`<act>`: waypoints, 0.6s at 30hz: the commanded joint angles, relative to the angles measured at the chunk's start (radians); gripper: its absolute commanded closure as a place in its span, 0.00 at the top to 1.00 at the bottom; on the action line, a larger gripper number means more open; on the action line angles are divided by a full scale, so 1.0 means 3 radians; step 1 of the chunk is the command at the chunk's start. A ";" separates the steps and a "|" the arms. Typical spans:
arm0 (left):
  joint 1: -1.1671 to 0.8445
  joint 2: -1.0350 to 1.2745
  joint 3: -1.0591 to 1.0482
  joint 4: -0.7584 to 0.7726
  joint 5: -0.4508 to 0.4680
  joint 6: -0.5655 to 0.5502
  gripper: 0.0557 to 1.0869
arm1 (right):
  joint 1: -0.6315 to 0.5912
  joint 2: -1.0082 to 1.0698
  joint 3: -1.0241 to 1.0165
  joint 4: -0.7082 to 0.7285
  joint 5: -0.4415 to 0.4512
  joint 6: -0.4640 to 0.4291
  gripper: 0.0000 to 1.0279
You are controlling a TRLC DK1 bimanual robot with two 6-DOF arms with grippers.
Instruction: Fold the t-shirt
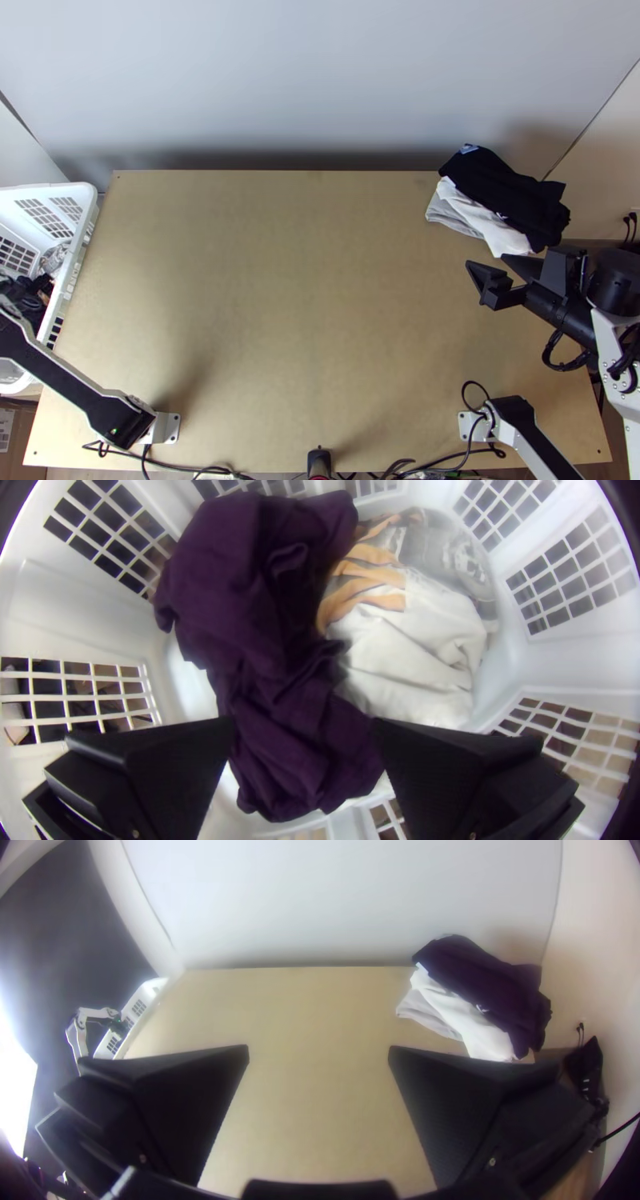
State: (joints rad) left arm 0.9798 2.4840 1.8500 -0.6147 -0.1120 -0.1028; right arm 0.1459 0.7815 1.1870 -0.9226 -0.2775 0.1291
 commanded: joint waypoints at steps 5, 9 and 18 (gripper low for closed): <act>0.0155 0.0888 0.1105 -0.0160 -0.0072 -0.0317 0.95 | -0.0128 0.0059 -0.0030 -0.0049 0.0010 -0.0032 0.95; 0.0211 0.1077 0.1386 -0.0201 -0.0102 -0.0199 0.95 | -0.0190 0.0018 -0.0076 -0.0064 0.0010 -0.0032 0.95; 0.0170 0.1185 0.1406 -0.0180 -0.0128 0.0067 0.08 | -0.0267 -0.0043 -0.0096 -0.0095 0.0010 -0.0001 0.95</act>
State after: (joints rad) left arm 1.0294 2.7995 2.2353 -0.6682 -0.1413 -0.1192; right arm 0.0849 0.7803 1.1629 -0.9447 -0.2741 0.1226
